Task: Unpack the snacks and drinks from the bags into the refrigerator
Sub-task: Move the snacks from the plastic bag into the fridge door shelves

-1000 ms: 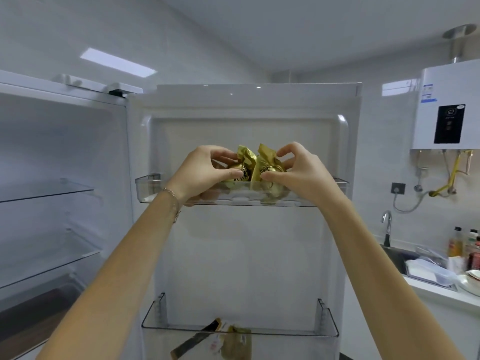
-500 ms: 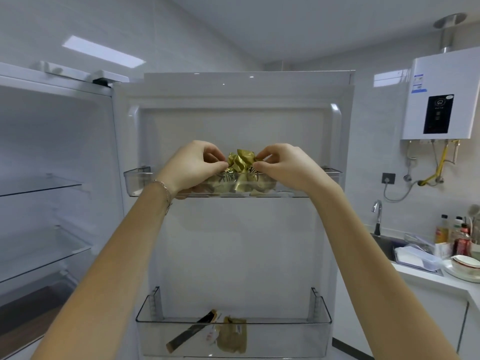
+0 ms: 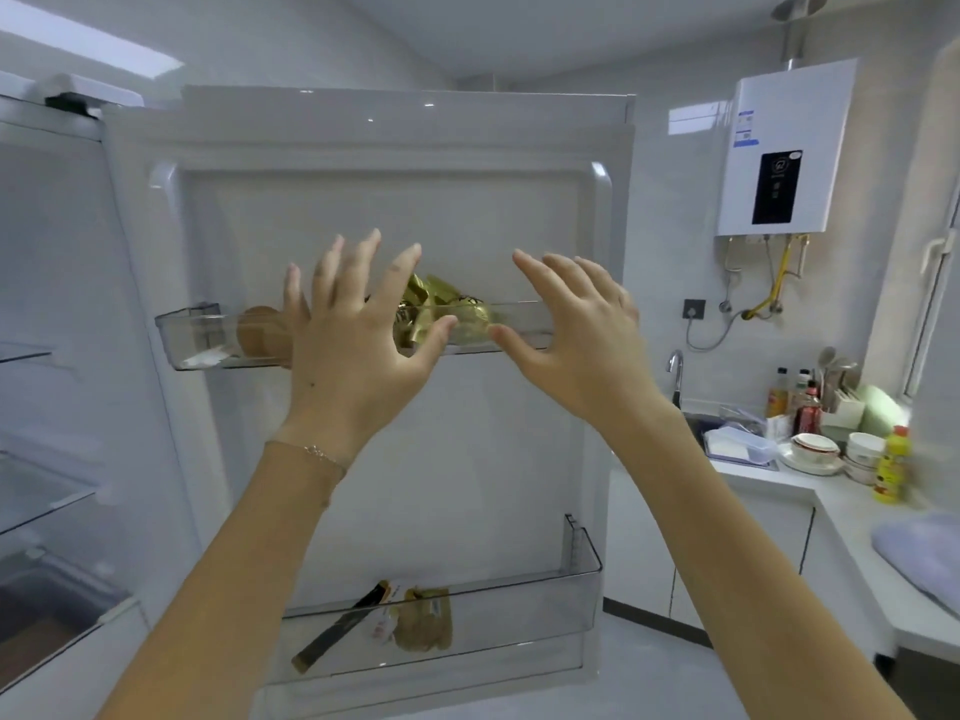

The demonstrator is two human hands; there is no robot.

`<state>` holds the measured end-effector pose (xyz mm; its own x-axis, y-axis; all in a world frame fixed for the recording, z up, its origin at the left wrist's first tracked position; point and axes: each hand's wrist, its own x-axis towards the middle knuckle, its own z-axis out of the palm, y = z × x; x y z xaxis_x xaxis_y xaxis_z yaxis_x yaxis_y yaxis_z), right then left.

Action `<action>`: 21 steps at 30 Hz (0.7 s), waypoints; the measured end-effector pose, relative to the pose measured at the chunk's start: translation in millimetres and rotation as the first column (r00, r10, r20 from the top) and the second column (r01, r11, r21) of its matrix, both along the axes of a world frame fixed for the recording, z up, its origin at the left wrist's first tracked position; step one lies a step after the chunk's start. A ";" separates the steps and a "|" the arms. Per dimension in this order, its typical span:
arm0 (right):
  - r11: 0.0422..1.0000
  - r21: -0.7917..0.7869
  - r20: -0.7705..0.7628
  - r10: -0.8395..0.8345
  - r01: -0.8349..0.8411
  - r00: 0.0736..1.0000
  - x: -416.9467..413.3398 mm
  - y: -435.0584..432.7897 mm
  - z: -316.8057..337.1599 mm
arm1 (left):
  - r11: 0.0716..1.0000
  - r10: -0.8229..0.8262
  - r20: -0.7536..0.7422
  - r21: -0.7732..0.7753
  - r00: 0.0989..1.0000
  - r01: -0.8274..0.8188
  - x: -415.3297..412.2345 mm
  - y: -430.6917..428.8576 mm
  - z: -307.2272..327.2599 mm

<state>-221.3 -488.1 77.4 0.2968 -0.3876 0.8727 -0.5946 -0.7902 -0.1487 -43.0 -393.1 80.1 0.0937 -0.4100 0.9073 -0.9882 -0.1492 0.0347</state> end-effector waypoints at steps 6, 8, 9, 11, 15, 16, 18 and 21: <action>0.991 0.076 -0.027 -0.112 0.114 0.993 -44.9 11.3 -26.6 | 0.996 -0.093 0.042 0.004 0.995 0.093 -37.6 -15.6 -22.3; 0.981 0.112 -0.046 -0.153 0.158 0.987 -67.2 11.6 -35.9 | 0.990 -0.138 0.067 0.009 0.988 0.137 -58.9 -24.3 -31.4; 0.976 0.123 -0.053 -0.175 0.181 0.983 -79.8 10.7 -40.3 | 0.987 -0.163 0.074 0.014 0.984 0.162 -70.7 -29.4 -36.2; 0.963 0.142 -0.069 -0.222 0.230 0.973 -111.0 6.1 -49.8 | 0.976 -0.218 0.078 0.036 0.973 0.215 -100.0 -41.7 -47.3; 0.924 0.207 -0.109 -0.304 0.321 0.946 -179.5 -6.4 -69.1 | 0.954 -0.291 0.095 0.104 0.952 0.281 -165.8 -69.9 -67.5; 0.915 0.219 -0.118 -0.319 0.338 0.940 -197.5 -9.8 -73.4 | 0.948 -0.308 0.095 0.119 0.947 0.296 -183.0 -77.7 -71.8; 0.896 0.239 -0.138 -0.351 0.375 0.926 -234.3 -17.6 -82.7 | 0.931 -0.349 0.071 0.144 0.935 0.336 -217.2 -94.1 -80.4; 0.856 0.268 -0.173 -0.409 0.442 0.896 -291.2 -30.6 -97.7 | 0.900 -0.405 0.032 0.187 0.914 0.393 -269.7 -119.7 -97.0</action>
